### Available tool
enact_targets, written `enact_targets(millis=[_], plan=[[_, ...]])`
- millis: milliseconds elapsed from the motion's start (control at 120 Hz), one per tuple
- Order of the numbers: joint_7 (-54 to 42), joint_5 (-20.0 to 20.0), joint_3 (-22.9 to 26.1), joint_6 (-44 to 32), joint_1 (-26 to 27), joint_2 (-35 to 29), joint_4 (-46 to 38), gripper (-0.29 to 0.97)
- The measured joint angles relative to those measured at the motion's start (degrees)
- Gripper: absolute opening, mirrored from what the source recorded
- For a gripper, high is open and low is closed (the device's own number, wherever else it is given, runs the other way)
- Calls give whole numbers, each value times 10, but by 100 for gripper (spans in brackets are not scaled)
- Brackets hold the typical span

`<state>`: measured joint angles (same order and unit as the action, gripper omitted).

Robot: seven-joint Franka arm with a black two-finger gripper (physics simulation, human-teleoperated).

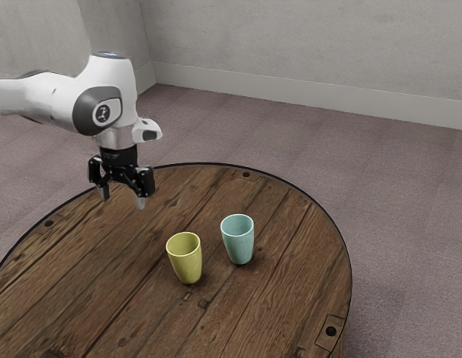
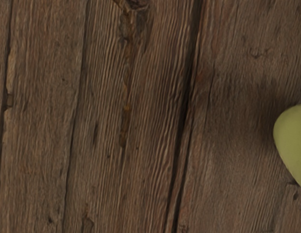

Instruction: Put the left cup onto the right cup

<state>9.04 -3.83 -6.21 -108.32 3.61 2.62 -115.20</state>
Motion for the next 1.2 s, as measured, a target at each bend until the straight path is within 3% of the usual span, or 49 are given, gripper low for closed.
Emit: enact_targets(millis=[250, 558, 1200], plan=[[35, 39, 22, -54, 8, 4, -40, 68], [63, 57, 49, -80, 5, 25, -47, 68], [86, 65, 59, -123, 1, 83, -43, 68]])
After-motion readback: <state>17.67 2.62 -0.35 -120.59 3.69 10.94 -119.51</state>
